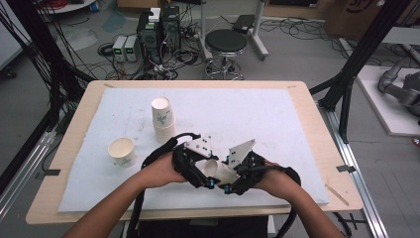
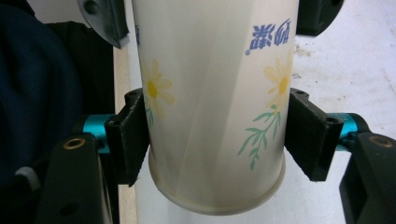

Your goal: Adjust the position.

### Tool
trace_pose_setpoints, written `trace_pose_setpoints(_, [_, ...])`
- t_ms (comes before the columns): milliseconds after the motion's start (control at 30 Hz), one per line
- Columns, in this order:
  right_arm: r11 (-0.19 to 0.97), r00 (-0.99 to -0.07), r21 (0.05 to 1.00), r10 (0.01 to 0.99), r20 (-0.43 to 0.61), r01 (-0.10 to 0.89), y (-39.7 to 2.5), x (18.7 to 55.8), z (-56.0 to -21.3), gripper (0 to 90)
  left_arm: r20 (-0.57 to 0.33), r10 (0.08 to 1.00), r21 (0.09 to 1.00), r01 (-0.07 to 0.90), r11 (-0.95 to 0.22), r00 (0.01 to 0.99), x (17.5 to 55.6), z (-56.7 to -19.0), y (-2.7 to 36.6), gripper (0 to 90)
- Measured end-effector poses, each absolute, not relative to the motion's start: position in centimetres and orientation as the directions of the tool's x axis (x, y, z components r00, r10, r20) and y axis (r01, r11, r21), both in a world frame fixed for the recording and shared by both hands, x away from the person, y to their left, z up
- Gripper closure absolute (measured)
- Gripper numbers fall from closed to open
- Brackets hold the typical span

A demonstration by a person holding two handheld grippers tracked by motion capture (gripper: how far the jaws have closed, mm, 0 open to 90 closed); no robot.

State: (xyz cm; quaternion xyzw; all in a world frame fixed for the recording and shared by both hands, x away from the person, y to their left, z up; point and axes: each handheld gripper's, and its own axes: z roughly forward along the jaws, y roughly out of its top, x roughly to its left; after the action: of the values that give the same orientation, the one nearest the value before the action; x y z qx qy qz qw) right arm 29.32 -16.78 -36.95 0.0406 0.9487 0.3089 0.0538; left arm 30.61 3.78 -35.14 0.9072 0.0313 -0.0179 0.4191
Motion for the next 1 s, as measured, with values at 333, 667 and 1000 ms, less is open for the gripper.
trace_pose_setpoints(333, [0.812, -0.992, 0.582, 0.099, -0.074, 0.037, -16.6, 29.2, -37.1, 29.5, -0.061, 0.036, 0.756, 0.07, -0.65, 0.997, 30.6, -35.3, 3.7, 33.8])
trace_pose_setpoints(667, [0.7, -0.988, 0.712, 0.144, -0.058, 0.06, -18.1, 29.2, -36.7, 20.8, -0.093, 0.06, 0.788, 0.11, -0.606, 0.994, 30.8, -35.6, 4.6, 33.4])
trace_pose_setpoints(1000, [0.545, -0.977, 0.832, 0.211, -0.012, 0.108, -20.5, 28.9, -36.1, 20.8, -0.12, 0.115, 0.835, 0.163, -0.526, 0.986, 31.1, -36.5, 6.1, 33.5])
